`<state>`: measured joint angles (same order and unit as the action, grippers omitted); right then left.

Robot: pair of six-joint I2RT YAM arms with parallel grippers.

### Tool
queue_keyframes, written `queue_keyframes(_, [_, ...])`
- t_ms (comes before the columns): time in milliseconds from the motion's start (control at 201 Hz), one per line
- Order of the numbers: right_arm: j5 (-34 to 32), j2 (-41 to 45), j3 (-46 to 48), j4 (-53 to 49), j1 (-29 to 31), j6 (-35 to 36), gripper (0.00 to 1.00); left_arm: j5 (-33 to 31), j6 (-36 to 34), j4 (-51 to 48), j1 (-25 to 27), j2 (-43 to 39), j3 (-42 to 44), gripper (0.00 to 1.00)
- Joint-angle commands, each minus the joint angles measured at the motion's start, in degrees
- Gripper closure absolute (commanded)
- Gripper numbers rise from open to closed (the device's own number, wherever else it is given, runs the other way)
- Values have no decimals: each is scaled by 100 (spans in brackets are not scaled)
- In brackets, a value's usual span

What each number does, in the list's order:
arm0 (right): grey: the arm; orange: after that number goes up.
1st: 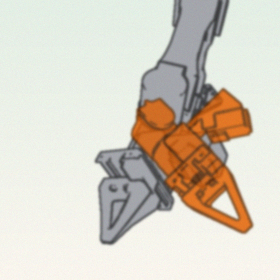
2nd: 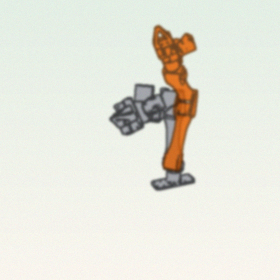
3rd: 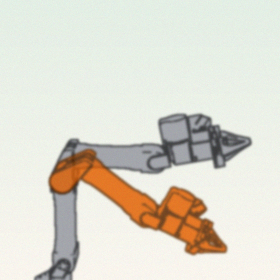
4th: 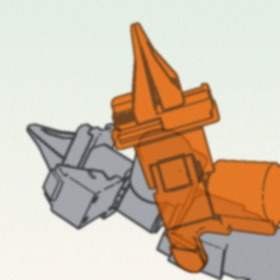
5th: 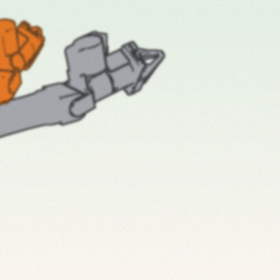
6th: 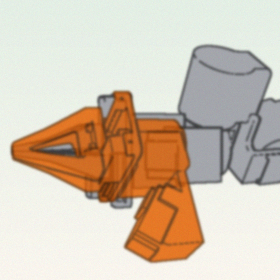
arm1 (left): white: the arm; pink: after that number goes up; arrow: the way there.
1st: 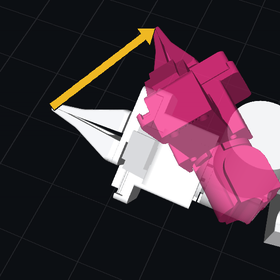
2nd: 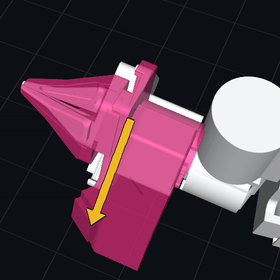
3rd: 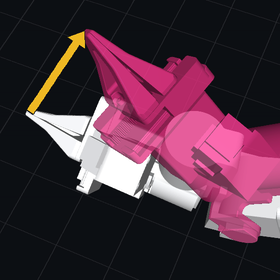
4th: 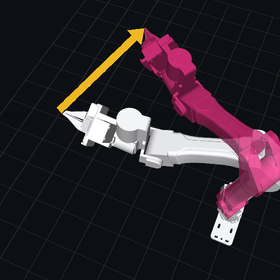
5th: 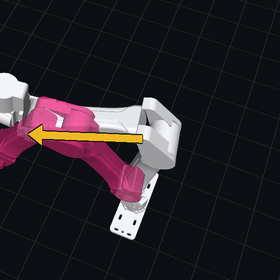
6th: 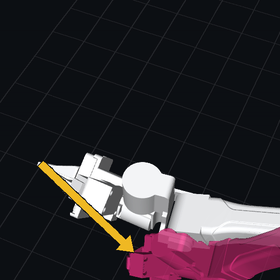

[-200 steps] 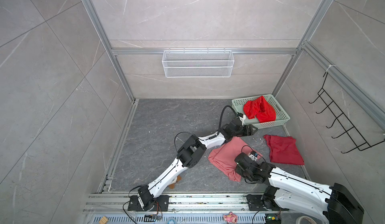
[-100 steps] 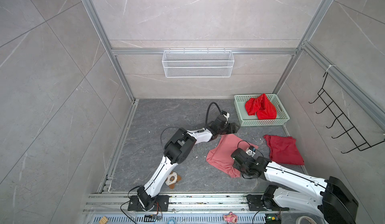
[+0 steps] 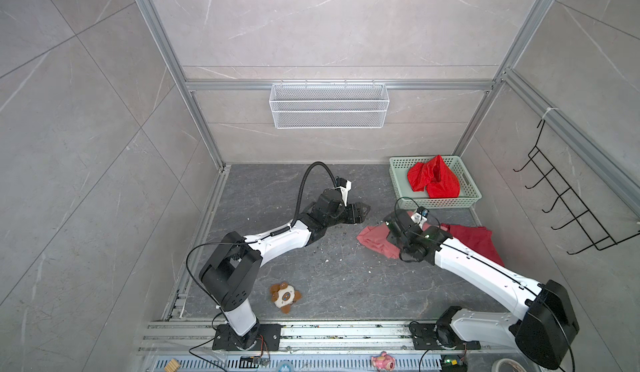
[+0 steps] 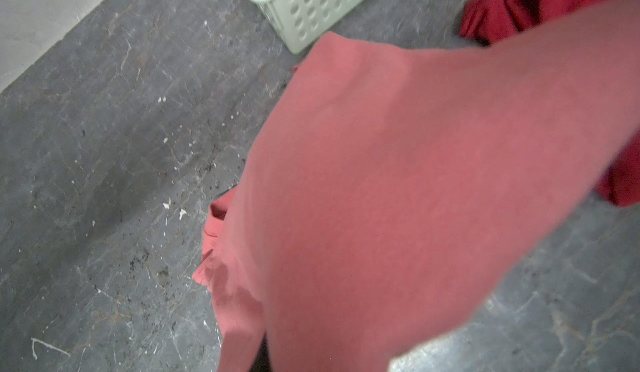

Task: Fold and stack the t-shirts
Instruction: 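Lift the pink shirt with the right gripper and carry it toward the dark red shirt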

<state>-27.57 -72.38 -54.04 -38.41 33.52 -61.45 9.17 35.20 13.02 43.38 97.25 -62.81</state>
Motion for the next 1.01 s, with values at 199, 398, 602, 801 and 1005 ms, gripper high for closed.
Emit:
queue_keyframes(199, [65,-282,-1012,-81,-1345,2013,100,-68,-103,42,-59,-203,172,19])
queue_keyframes(398, [484,-3,-640,856,-2205,2842,100,33,-67,6,-77,-90,133,20])
queue_keyframes(602, [1119,180,-630,1609,-2829,3828,100,244,63,-31,-84,217,-62,20])
queue_keyframes(801, [951,347,-949,1669,-3008,4495,100,410,196,-92,-84,536,-357,20])
queue_keyframes(1005, [735,680,-854,1705,-3493,4941,100,489,257,-243,-83,765,-638,20])
